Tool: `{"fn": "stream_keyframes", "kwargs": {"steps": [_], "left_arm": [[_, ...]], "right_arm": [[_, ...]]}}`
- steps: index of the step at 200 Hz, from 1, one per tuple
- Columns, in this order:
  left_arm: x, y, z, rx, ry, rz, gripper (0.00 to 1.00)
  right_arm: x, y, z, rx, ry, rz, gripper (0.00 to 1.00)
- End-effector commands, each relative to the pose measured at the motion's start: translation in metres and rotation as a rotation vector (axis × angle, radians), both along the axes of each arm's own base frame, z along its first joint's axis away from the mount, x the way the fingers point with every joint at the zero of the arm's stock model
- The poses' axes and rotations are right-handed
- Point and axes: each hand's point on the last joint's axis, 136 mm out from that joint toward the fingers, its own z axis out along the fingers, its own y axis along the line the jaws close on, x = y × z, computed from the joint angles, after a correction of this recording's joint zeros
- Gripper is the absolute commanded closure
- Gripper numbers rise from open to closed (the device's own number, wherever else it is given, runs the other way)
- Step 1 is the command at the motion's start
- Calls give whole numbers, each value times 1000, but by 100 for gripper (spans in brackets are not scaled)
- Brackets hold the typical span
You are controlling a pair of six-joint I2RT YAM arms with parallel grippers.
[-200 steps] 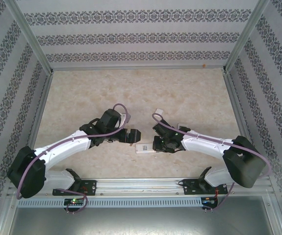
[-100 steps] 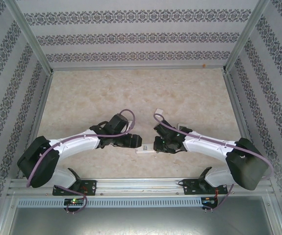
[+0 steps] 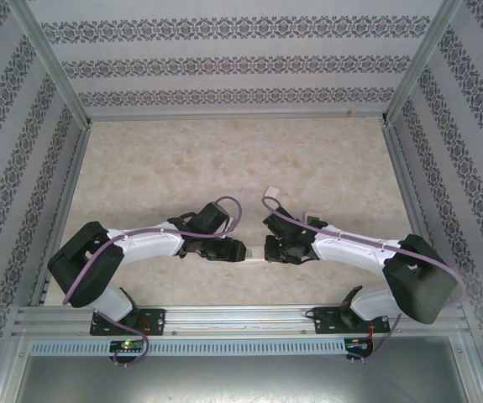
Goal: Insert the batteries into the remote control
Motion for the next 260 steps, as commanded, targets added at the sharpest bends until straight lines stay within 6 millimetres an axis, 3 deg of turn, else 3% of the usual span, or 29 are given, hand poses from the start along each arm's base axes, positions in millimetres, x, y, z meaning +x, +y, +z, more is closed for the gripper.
{"fn": "stream_keyframes", "kwargs": {"steps": [1,84,132,157,174,211,240,260], "left_arm": [[0,-10,2,-20,10,-18,44],[-1,-2,-14,41,24,-4,48],[2,2,-21,70,21,7,53],[3,2,-22,75,15,5,53],[4,4,-24,88,9,11,53],[6,1,-23,68,10,22,53],[7,-2,-22,63,13,17,54],[7,-3,-23,61,16,16,54]], "right_arm": [[-2,1,-6,-17,20,16,86],[3,15,-7,31,-5,59,86],[23,-5,-23,-123,-127,132,86],[30,15,-9,-23,-175,171,86],[29,20,4,31,-200,174,86],[15,12,25,108,-212,125,80],[6,-4,21,96,-203,68,72],[3,-9,11,77,-174,60,72]]}}
